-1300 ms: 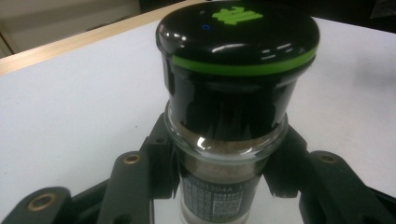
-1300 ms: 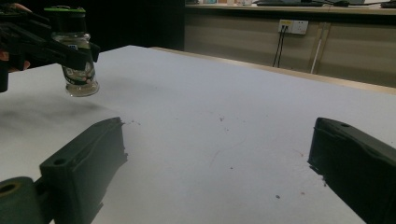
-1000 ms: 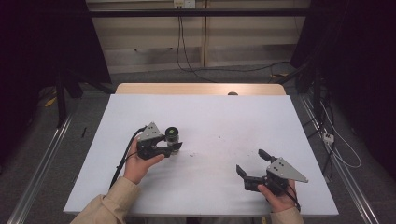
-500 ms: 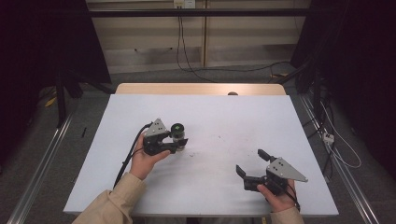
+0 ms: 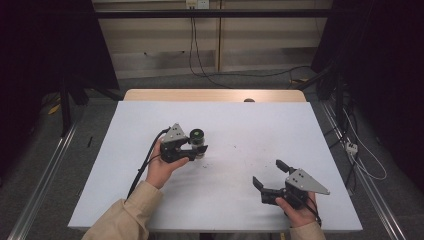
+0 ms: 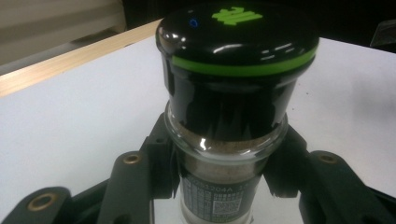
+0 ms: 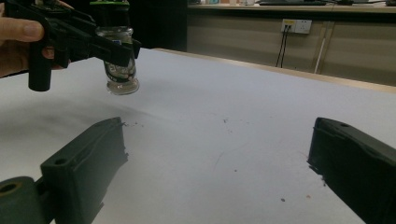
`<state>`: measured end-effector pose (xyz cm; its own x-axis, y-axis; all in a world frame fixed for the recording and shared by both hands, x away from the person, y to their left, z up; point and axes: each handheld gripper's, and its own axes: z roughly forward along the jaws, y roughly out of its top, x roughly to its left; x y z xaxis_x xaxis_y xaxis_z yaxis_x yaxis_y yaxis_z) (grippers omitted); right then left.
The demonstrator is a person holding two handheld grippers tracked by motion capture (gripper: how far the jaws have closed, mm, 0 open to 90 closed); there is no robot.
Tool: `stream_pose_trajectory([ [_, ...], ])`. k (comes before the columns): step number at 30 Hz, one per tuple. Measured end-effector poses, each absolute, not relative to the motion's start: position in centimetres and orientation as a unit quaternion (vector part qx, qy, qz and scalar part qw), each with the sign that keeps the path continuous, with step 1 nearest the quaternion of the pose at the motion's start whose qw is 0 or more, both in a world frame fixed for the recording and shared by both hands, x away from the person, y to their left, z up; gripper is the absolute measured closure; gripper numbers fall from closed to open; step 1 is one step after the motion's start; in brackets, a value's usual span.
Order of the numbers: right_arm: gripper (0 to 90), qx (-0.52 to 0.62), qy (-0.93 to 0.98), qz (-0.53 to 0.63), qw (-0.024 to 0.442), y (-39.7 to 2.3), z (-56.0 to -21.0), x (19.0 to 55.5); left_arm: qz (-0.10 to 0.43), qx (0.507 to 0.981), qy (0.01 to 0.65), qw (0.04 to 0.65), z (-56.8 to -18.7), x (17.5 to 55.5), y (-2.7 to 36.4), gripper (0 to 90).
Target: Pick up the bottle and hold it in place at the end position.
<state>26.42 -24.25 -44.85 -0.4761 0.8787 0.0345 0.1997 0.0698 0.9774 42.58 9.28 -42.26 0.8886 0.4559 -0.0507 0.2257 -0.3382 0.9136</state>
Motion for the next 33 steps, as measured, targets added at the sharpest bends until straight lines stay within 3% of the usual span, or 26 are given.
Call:
stream_pose_trajectory([
  [33, 3.3, 0.405, 0.667, 0.546, 0.305, -24.1, -44.9, 26.7, 0.105, 0.812, 0.206, 0.535, -42.5, 44.4, 7.1, 53.3],
])
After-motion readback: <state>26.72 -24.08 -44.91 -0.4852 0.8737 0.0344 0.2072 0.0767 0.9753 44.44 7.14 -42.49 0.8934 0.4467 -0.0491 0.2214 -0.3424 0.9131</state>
